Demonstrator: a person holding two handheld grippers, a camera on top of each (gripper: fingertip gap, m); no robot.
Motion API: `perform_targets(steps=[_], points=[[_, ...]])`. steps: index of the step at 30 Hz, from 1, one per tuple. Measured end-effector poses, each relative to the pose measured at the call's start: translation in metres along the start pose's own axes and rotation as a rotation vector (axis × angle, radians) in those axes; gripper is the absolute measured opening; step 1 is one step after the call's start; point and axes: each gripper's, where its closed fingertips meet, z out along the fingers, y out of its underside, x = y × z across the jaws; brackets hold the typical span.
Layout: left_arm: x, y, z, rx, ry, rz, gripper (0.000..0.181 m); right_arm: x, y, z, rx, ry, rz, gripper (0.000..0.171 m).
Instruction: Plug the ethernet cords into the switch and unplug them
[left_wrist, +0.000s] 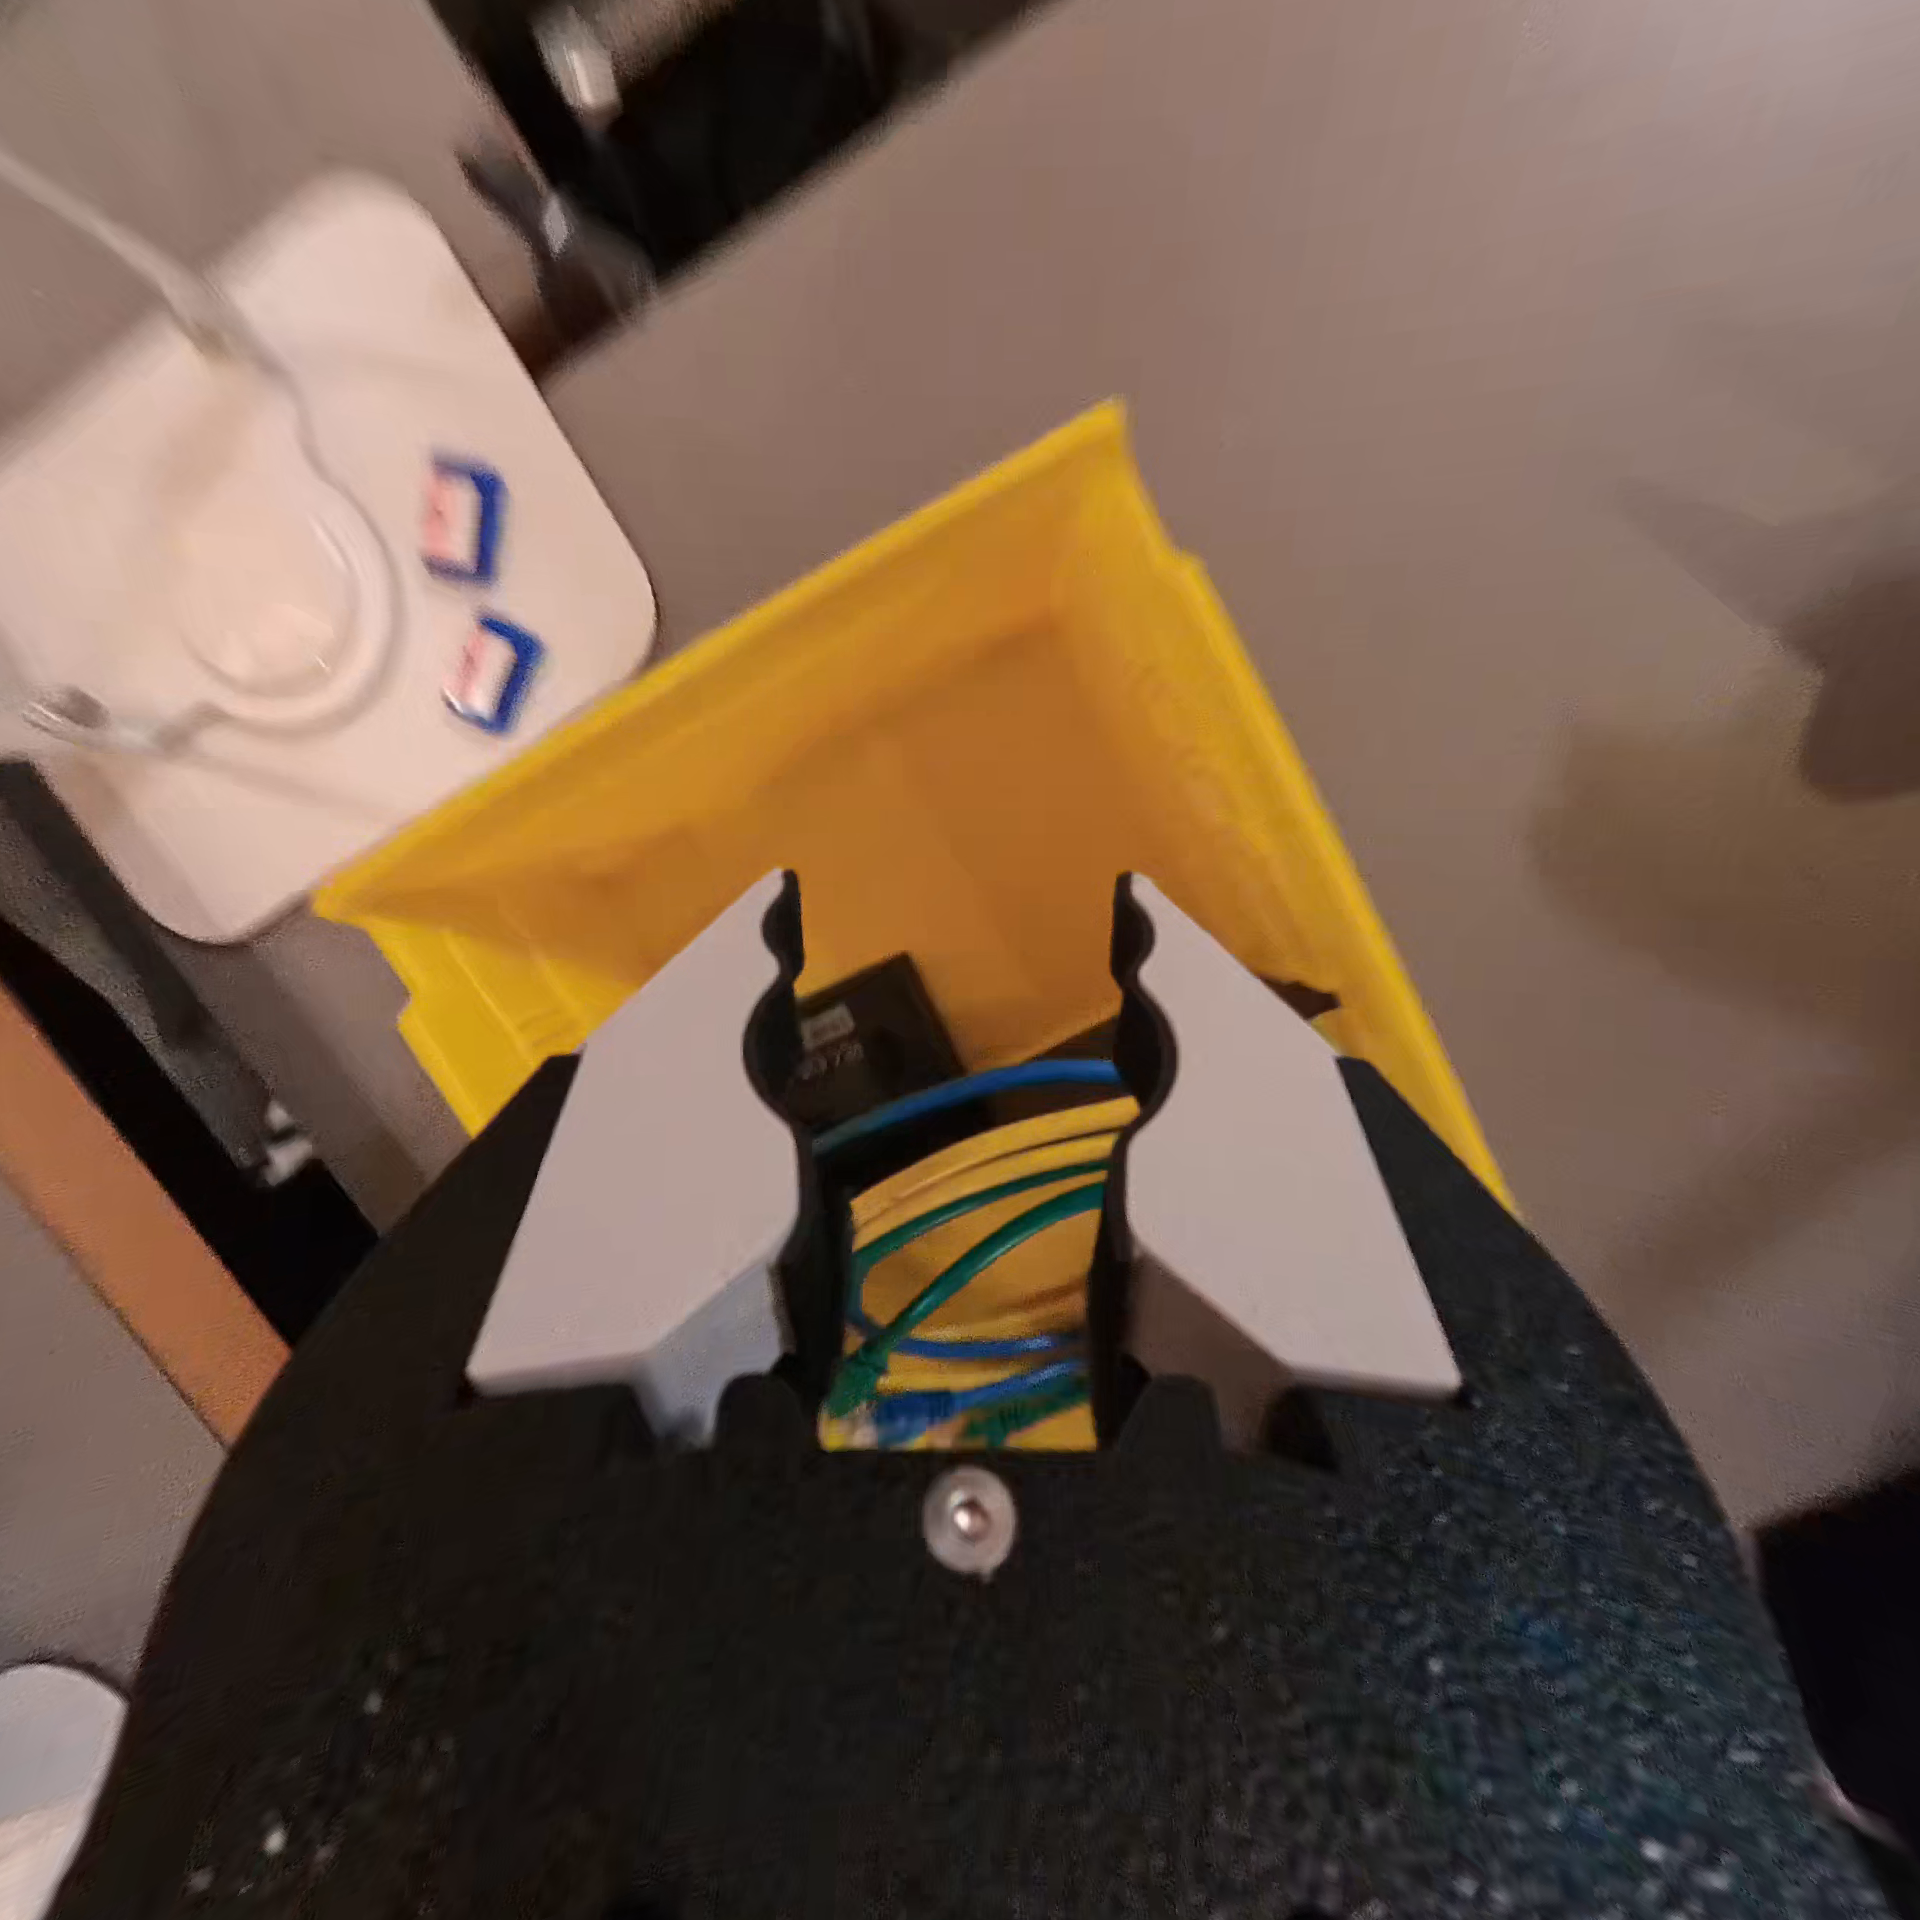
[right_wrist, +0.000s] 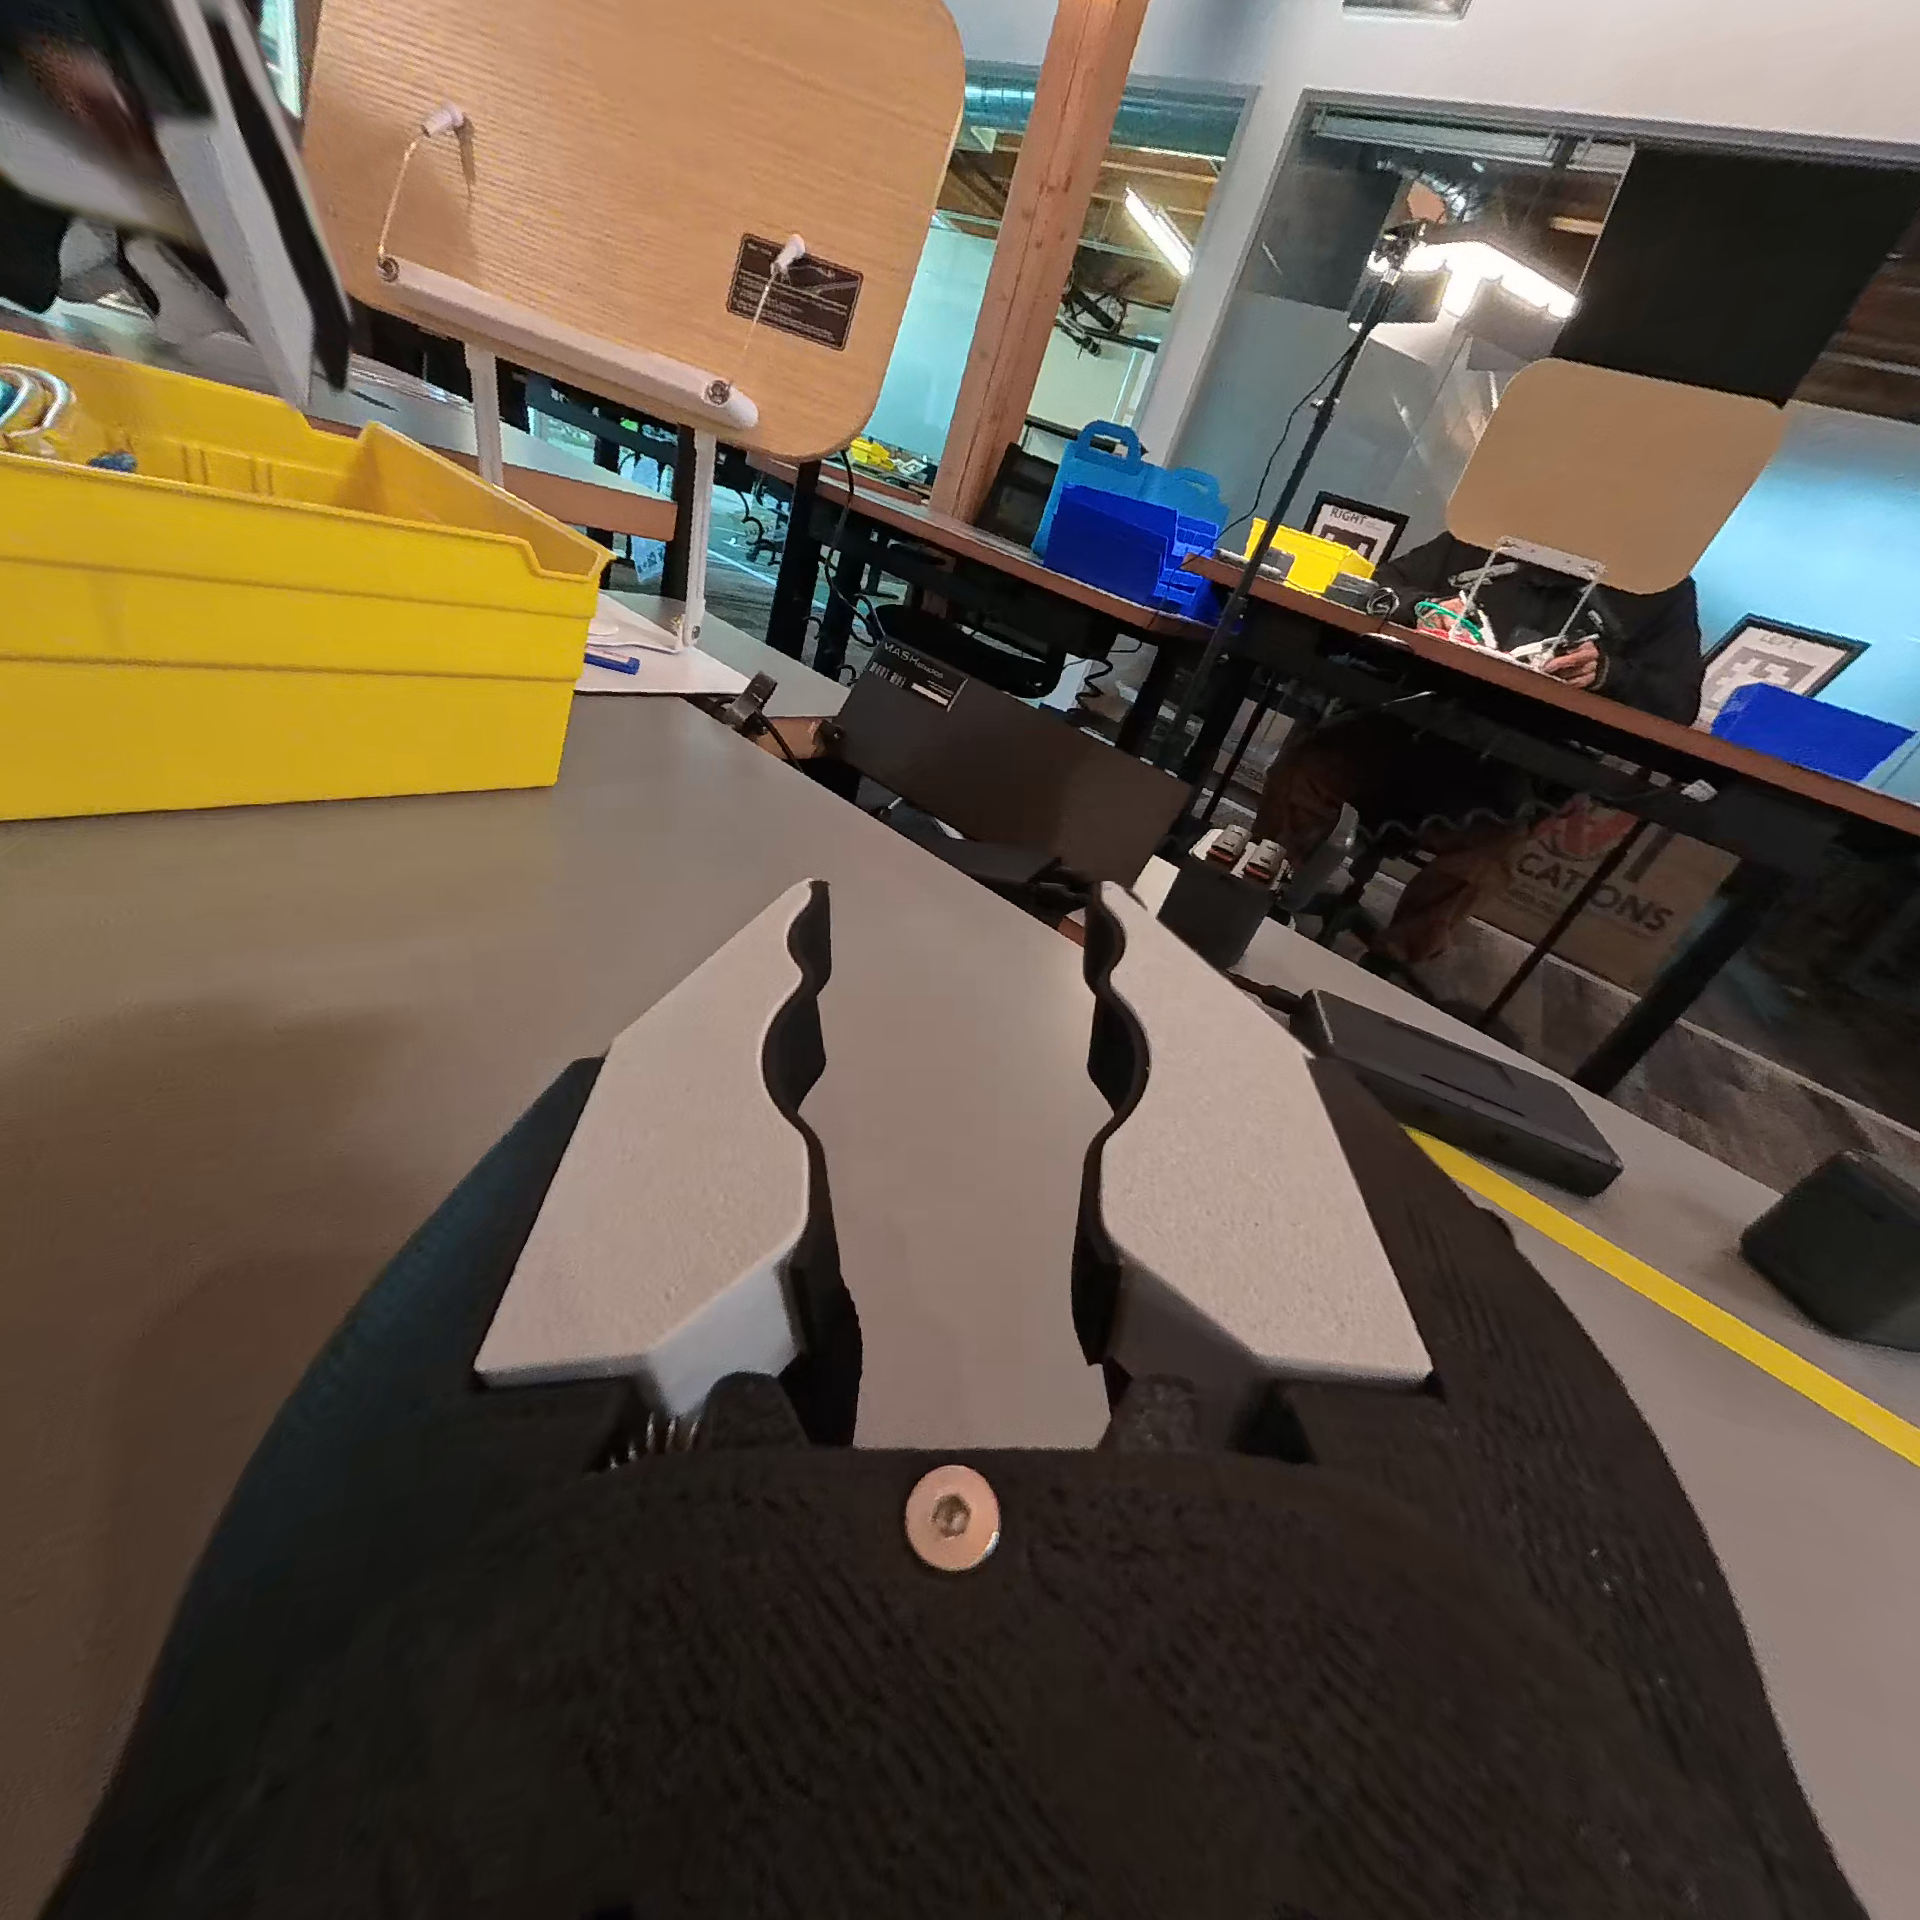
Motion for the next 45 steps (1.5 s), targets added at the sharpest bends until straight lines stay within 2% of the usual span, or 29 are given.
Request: perform_targets(steps=[3,7,11,16,21,24,29,31,33,35,36,39,42,45], points=[[-0.022,0.035,0.035,-0.280,0.044,-0.081,0.058,-0.001,0.001,0.001,-0.004,-0.010,0.004,0.047],[-0.038,0.065,0.062,-0.491,0.058,-0.125,0.059,-0.003,0.000,0.001,0.001,-0.025,0.008,0.046],[-0.042,0.077,0.076,-0.592,0.070,-0.161,0.064,-0.006,-0.001,0.003,0.005,-0.042,0.016,0.045],[-0.048,0.092,0.081,-0.714,0.026,-0.205,0.083,-0.011,-0.002,0.004,0.009,-0.067,0.013,0.045],[-0.048,0.105,0.085,-0.768,0.053,-0.273,0.088,-0.016,-0.003,0.005,0.012,-0.086,0.003,0.044],[-0.049,0.106,0.090,-0.752,0.067,-0.291,0.079,-0.017,-0.003,0.005,0.011,-0.089,-0.001,0.044],[-0.041,0.100,0.098,-0.721,0.135,-0.296,0.026,-0.017,-0.002,0.005,0.010,-0.091,0.002,0.044],[-0.029,0.077,0.104,-0.604,0.191,-0.241,0.005,-0.018,-0.002,0.006,0.007,-0.092,0.002,0.043],[-0.010,0.059,0.107,-0.539,0.262,-0.174,0.000,-0.018,-0.002,0.006,0.007,-0.093,-0.001,0.043],[-0.003,0.055,0.106,-0.554,0.253,-0.101,0.000,-0.018,-0.002,0.005,0.010,-0.093,-0.002,0.043],[-0.005,0.054,0.106,-0.564,0.221,-0.058,0.015,-0.018,-0.002,0.005,0.010,-0.094,-0.002,0.043],[-0.017,0.054,0.096,-0.589,0.172,0.087,0.038,-0.019,-0.002,0.005,0.009,-0.098,-0.003,0.043],[-0.030,0.064,0.082,-0.638,0.167,0.301,0.068,-0.021,-0.002,0.006,0.004,-0.106,-0.006,0.043],[-0.037,0.082,0.077,-0.678,0.200,0.498,0.077,-0.022,-0.001,0.007,-0.002,-0.109,-0.010,0.043]])
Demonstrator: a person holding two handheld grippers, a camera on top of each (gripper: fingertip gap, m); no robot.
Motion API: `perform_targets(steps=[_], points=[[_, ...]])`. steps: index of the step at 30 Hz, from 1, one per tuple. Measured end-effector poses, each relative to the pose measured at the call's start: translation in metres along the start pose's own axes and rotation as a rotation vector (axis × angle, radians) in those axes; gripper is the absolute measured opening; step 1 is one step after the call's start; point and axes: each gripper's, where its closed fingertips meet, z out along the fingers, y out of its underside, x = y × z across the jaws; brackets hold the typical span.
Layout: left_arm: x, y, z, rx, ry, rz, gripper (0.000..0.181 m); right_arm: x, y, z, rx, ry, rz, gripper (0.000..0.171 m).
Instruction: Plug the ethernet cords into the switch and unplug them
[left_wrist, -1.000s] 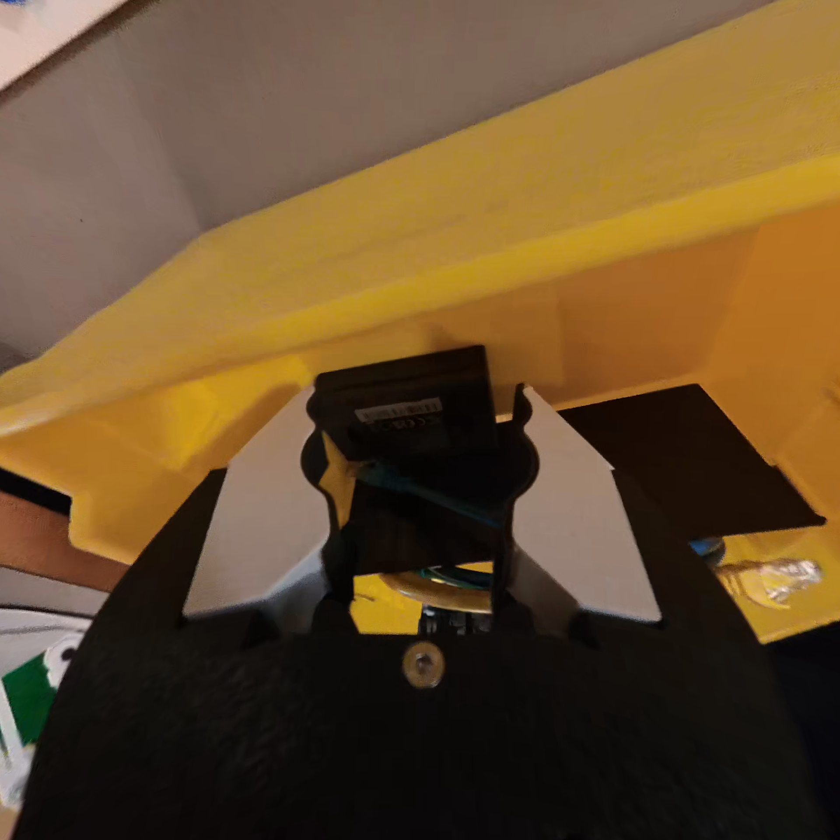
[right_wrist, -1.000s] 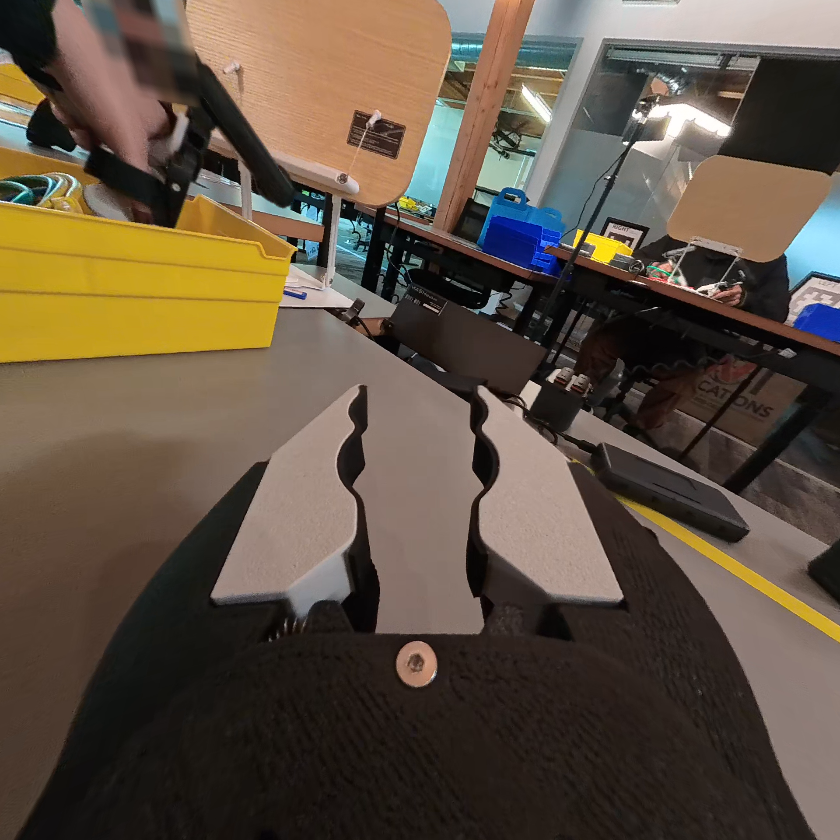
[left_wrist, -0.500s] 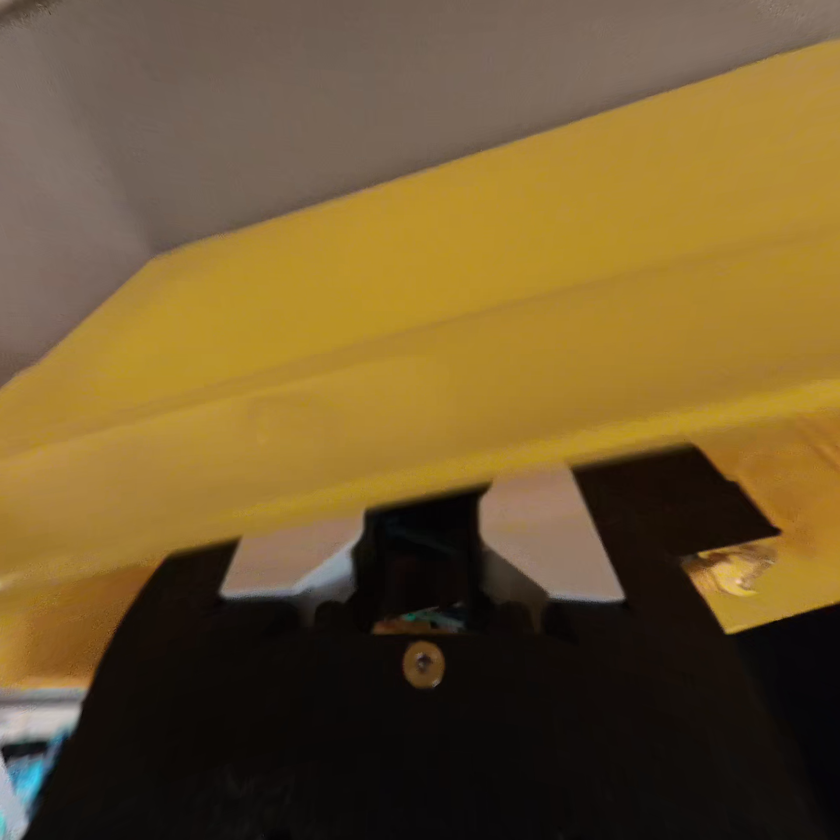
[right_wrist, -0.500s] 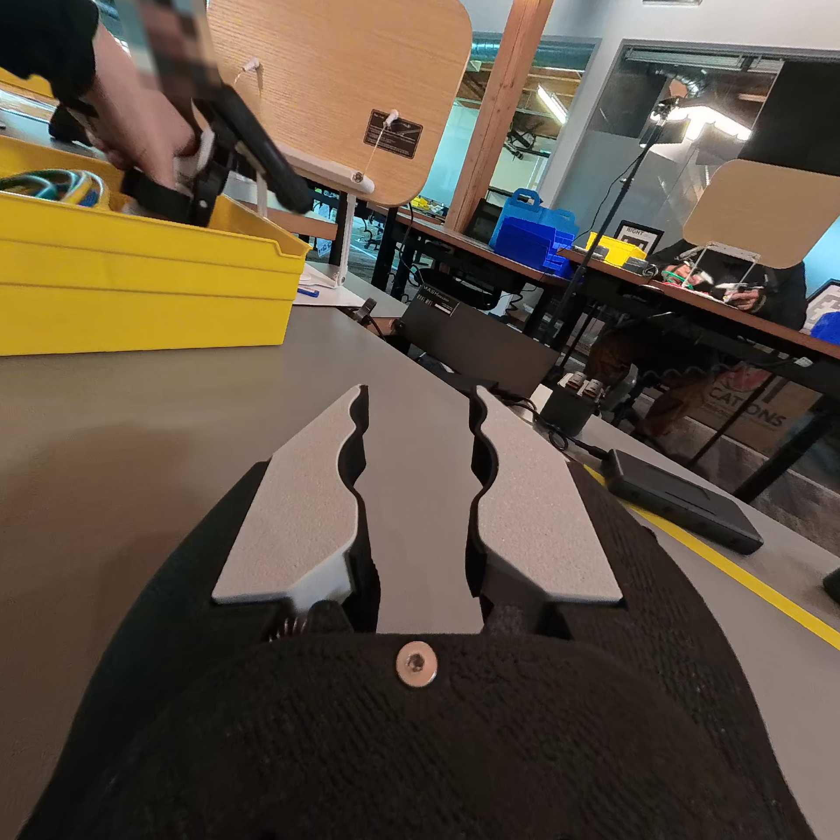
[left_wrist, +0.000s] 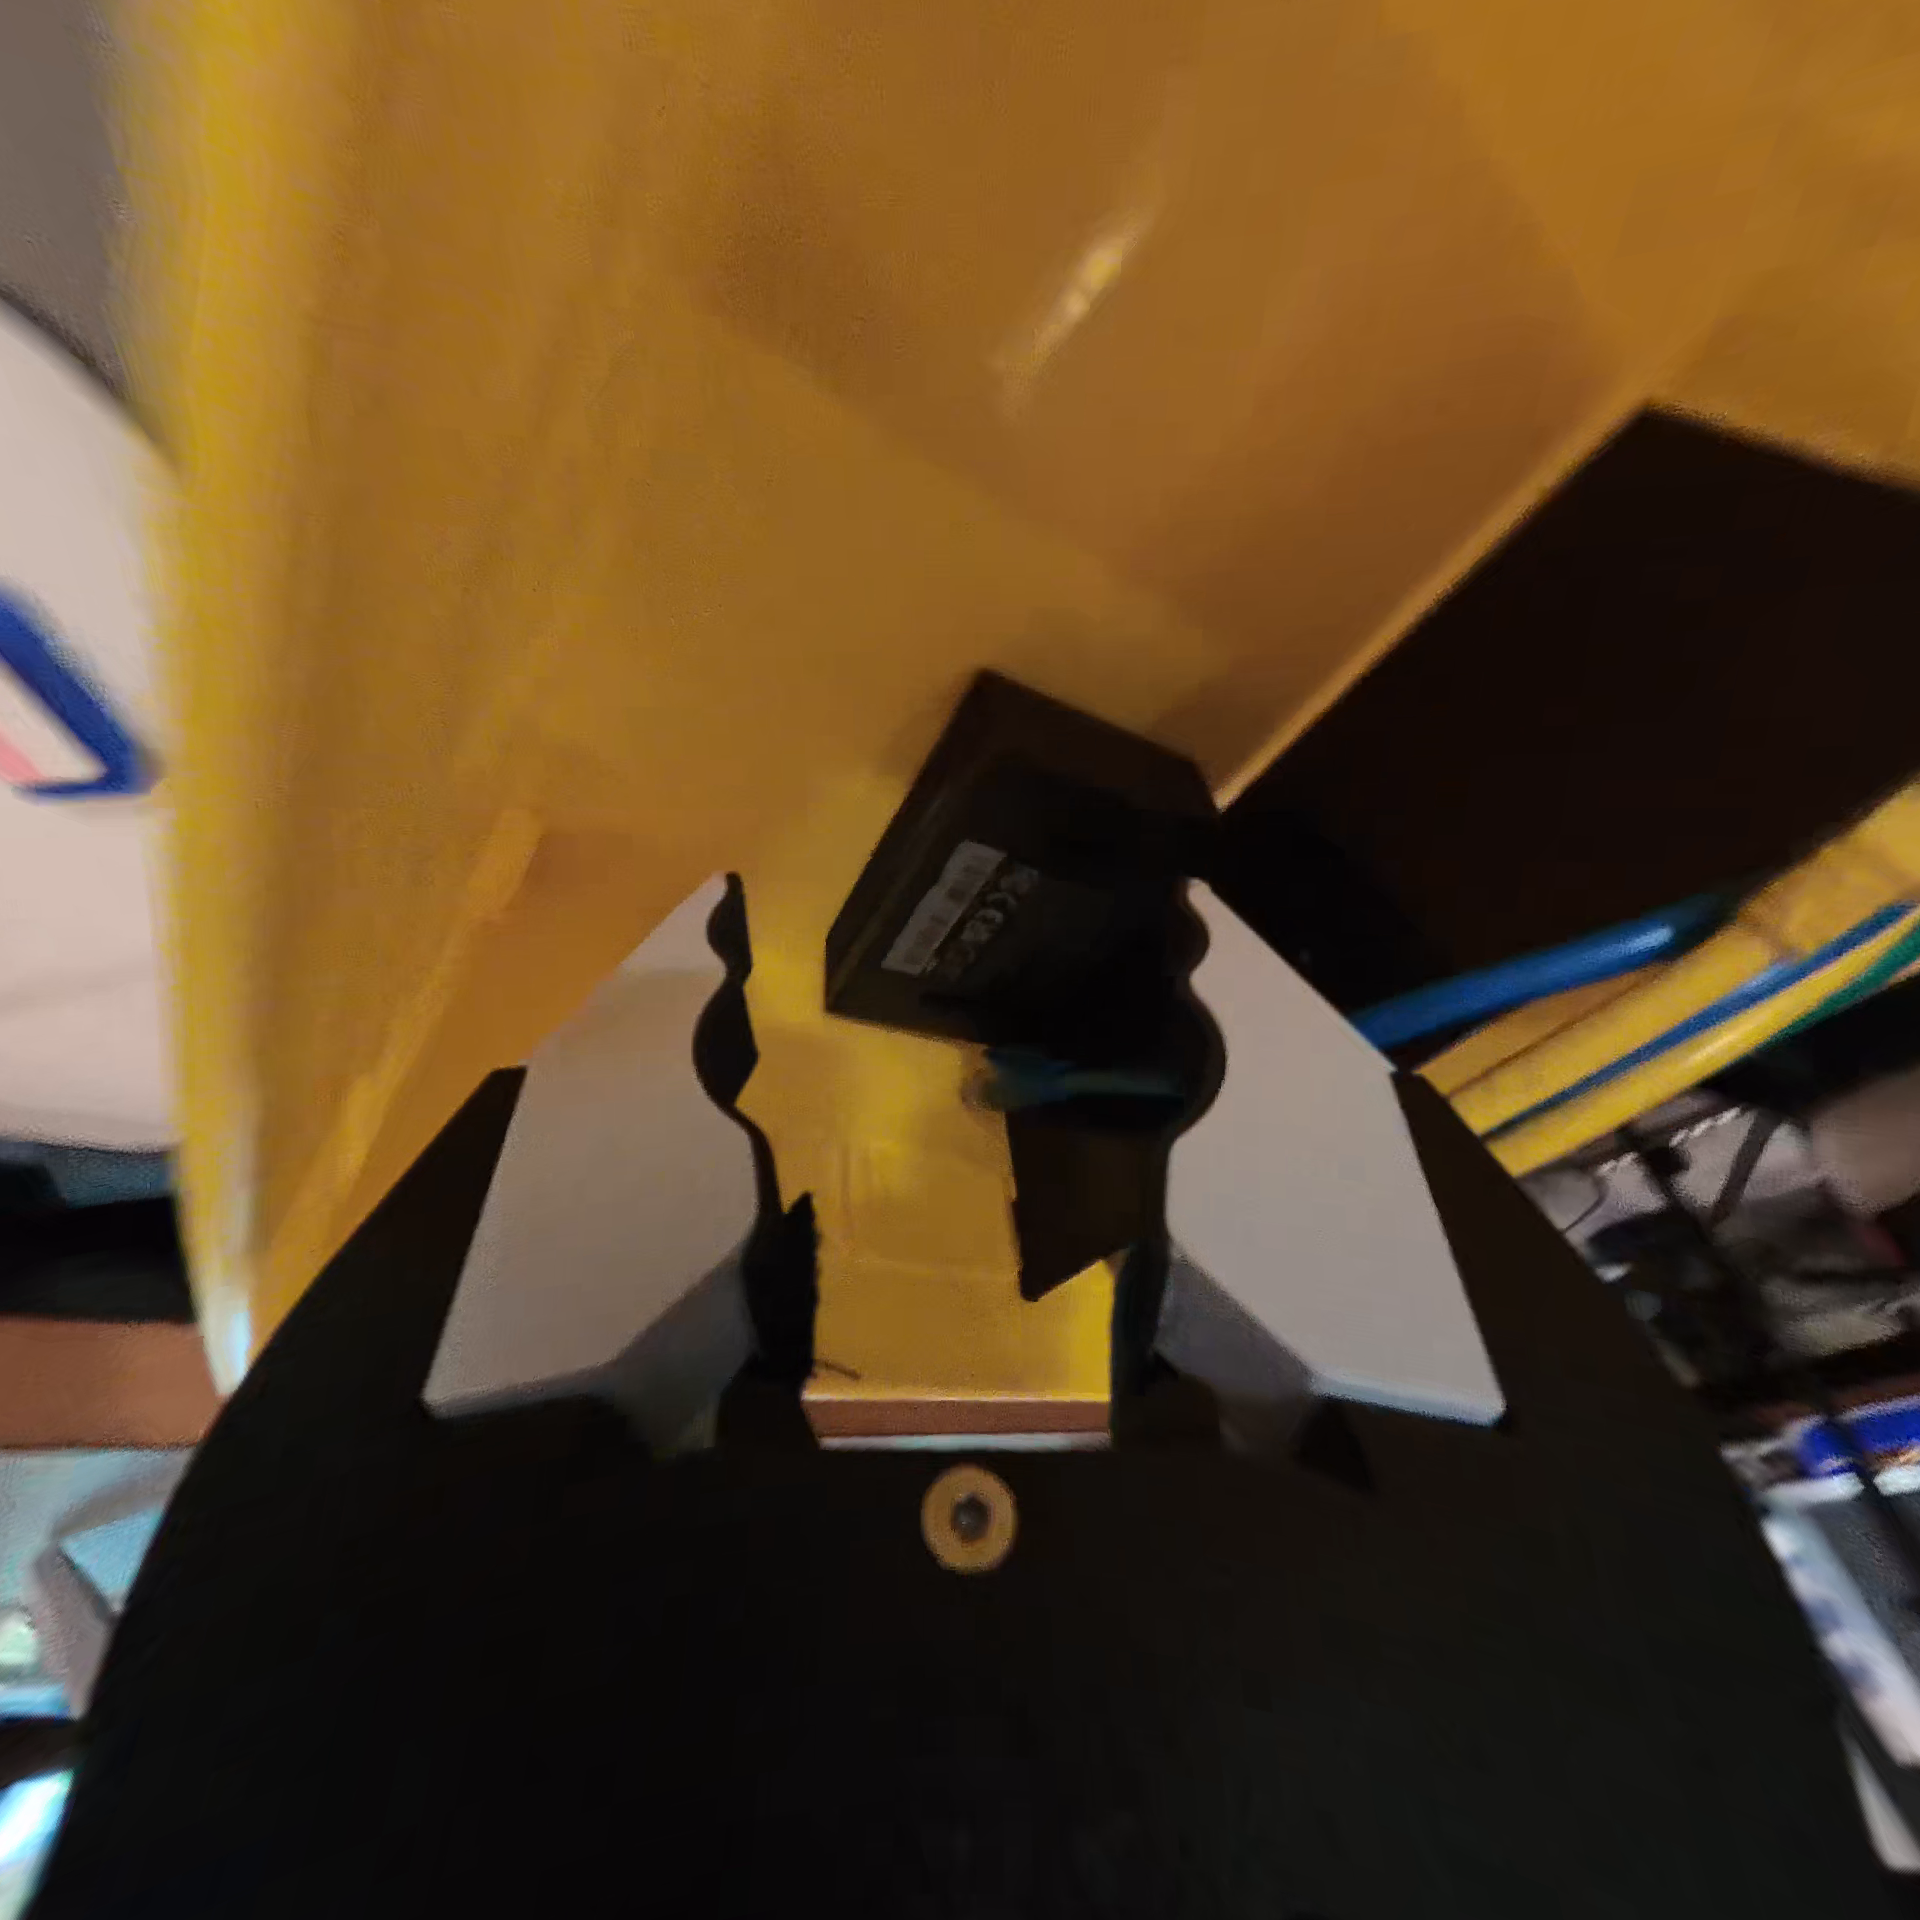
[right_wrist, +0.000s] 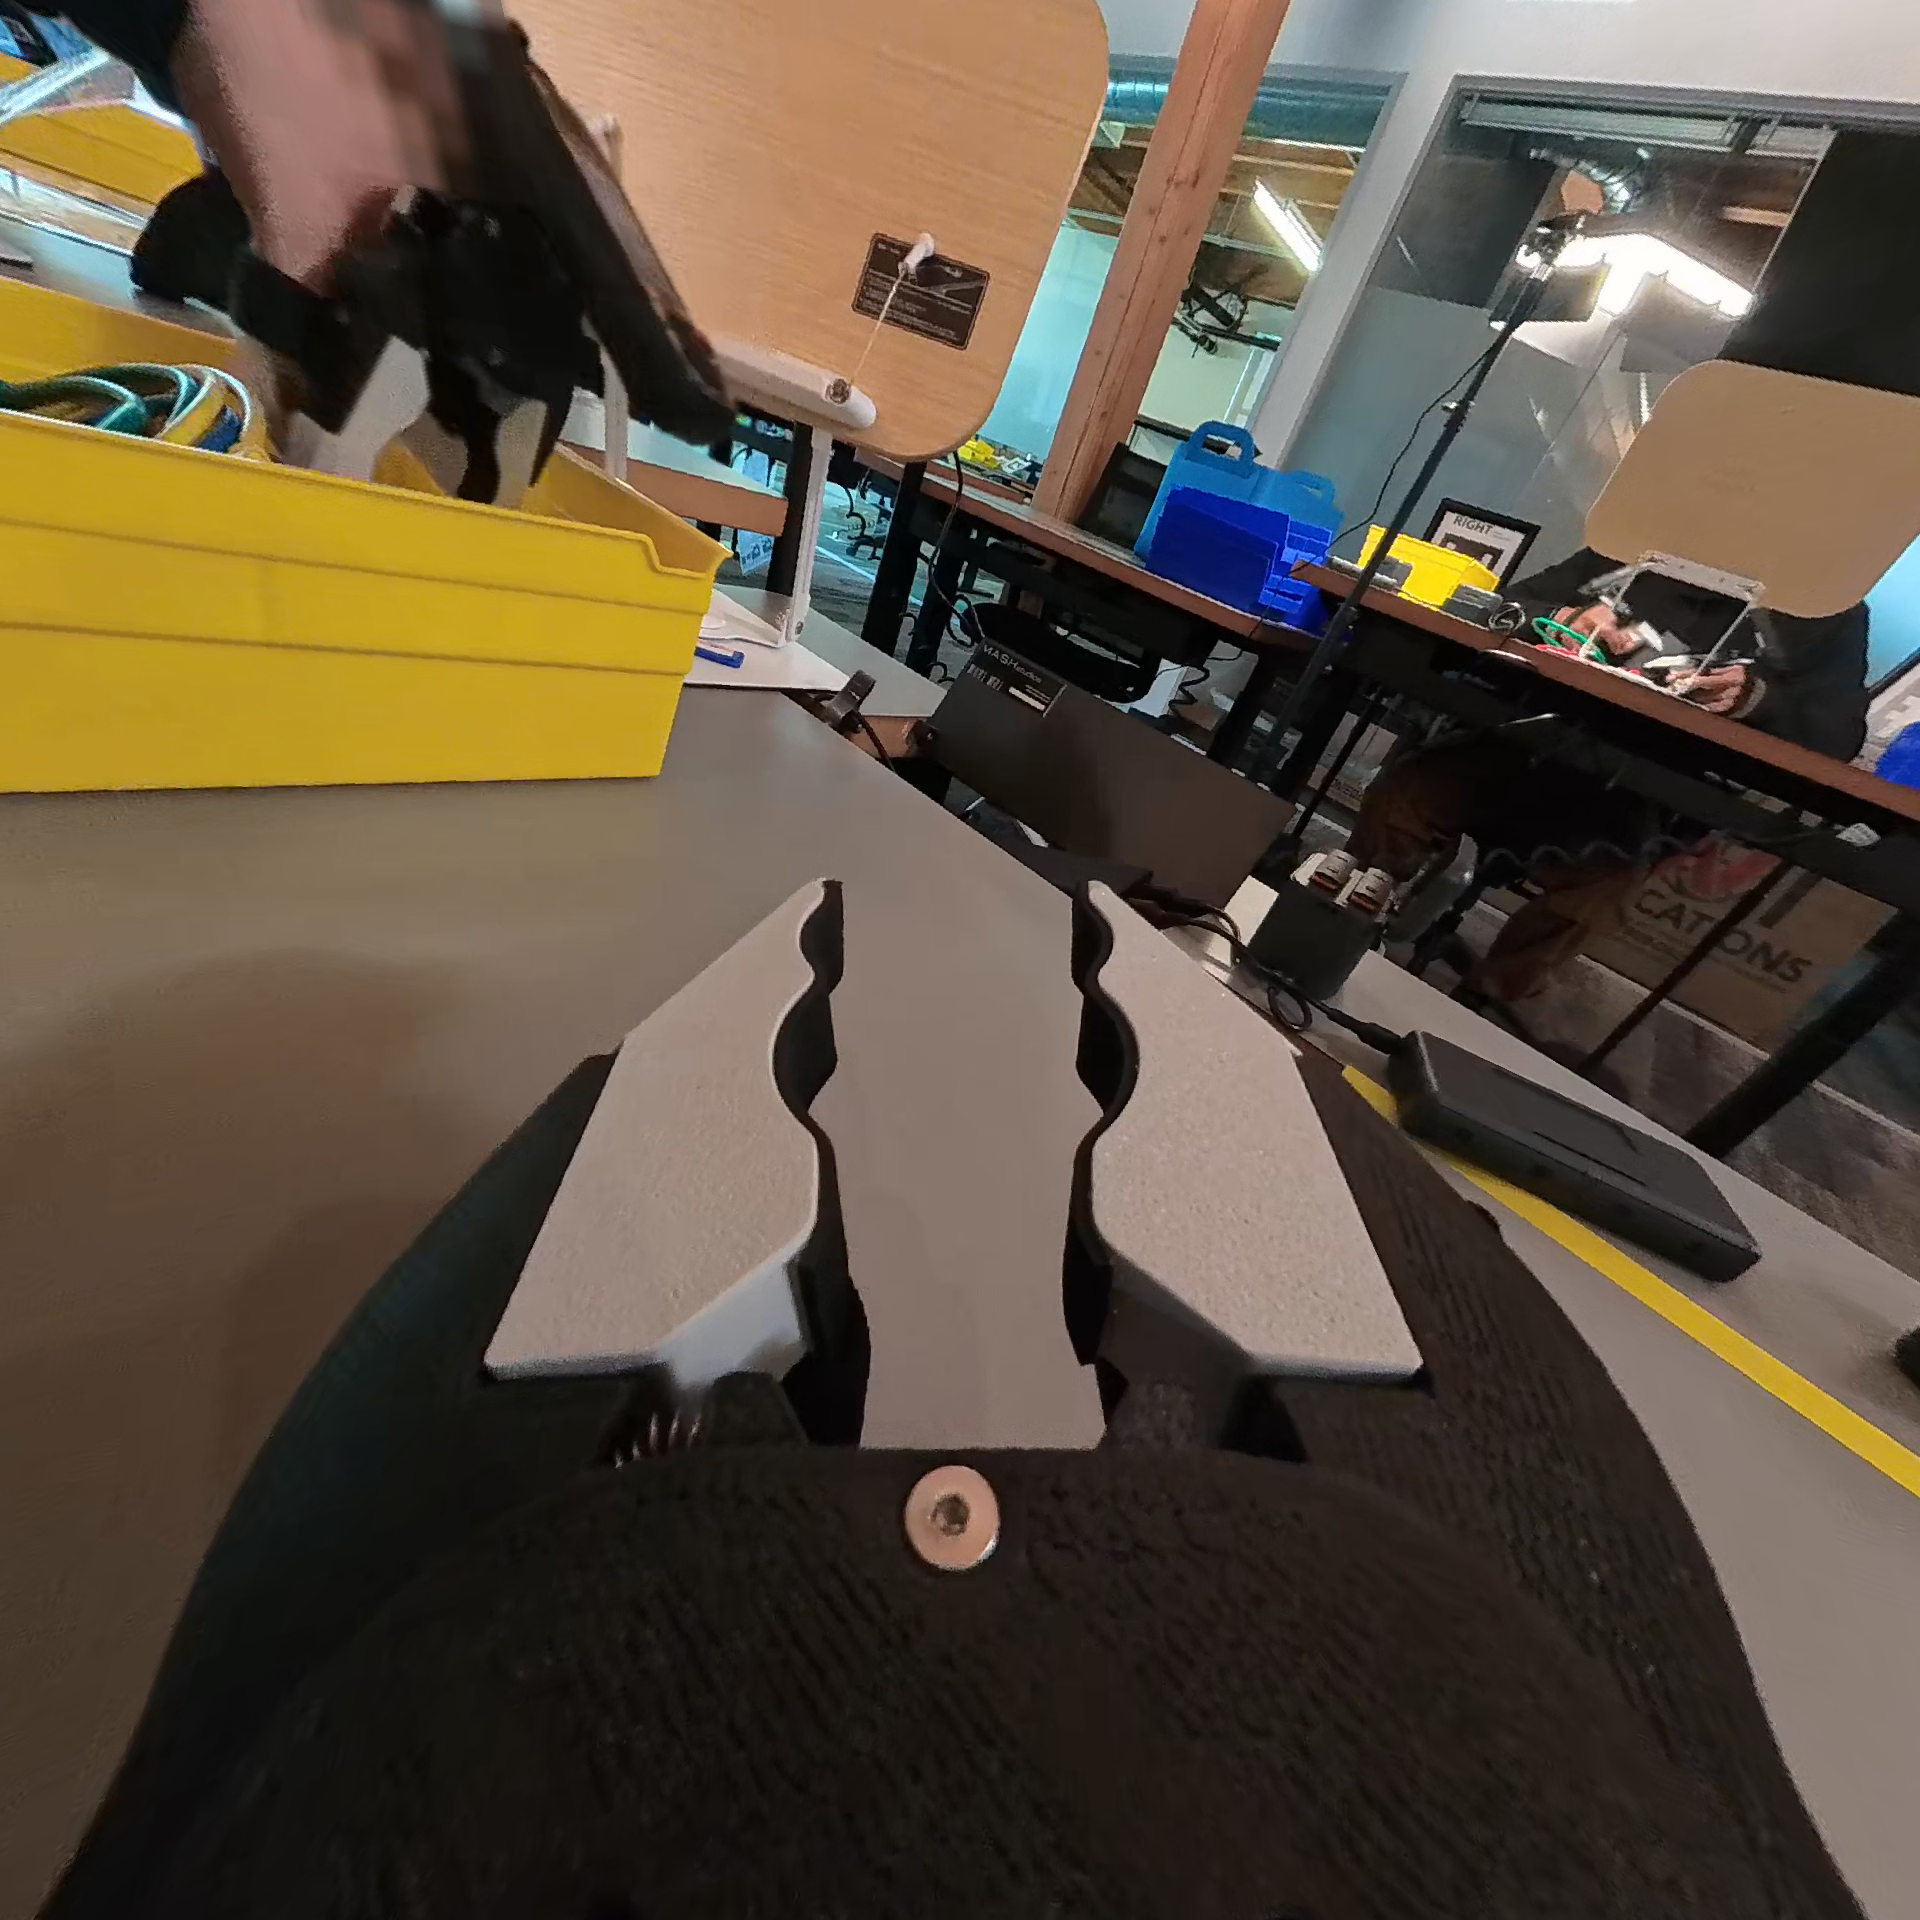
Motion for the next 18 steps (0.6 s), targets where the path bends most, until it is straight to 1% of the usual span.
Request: perform_targets(steps=[2,4,5,7,12,14,18], points=[[0.002,0.005,0.008,-0.021,-0.011,0.098,0.076,0.000,0.000,0.000,-0.001,-0.002,0.001,0.043],[0.004,0.004,0.014,-0.018,-0.009,0.146,0.077,0.000,0.000,0.000,-0.001,-0.004,0.004,0.043],[0.005,0.003,0.016,-0.018,-0.002,0.154,0.078,-0.001,0.000,0.000,0.000,-0.007,0.006,0.043],[0.003,0.002,0.018,-0.015,-0.009,0.153,0.086,-0.001,0.000,0.000,0.001,-0.007,0.004,0.043],[0.006,0.000,0.025,-0.025,-0.013,0.213,0.090,-0.002,0.000,0.001,-0.003,-0.009,-0.001,0.043],[0.006,-0.006,0.021,0.025,-0.027,0.226,0.076,-0.002,0.001,0.001,-0.004,-0.009,0.001,0.043],[-0.011,-0.017,0.015,0.118,-0.131,0.154,0.070,-0.001,0.000,0.001,-0.003,-0.009,0.003,0.043]])
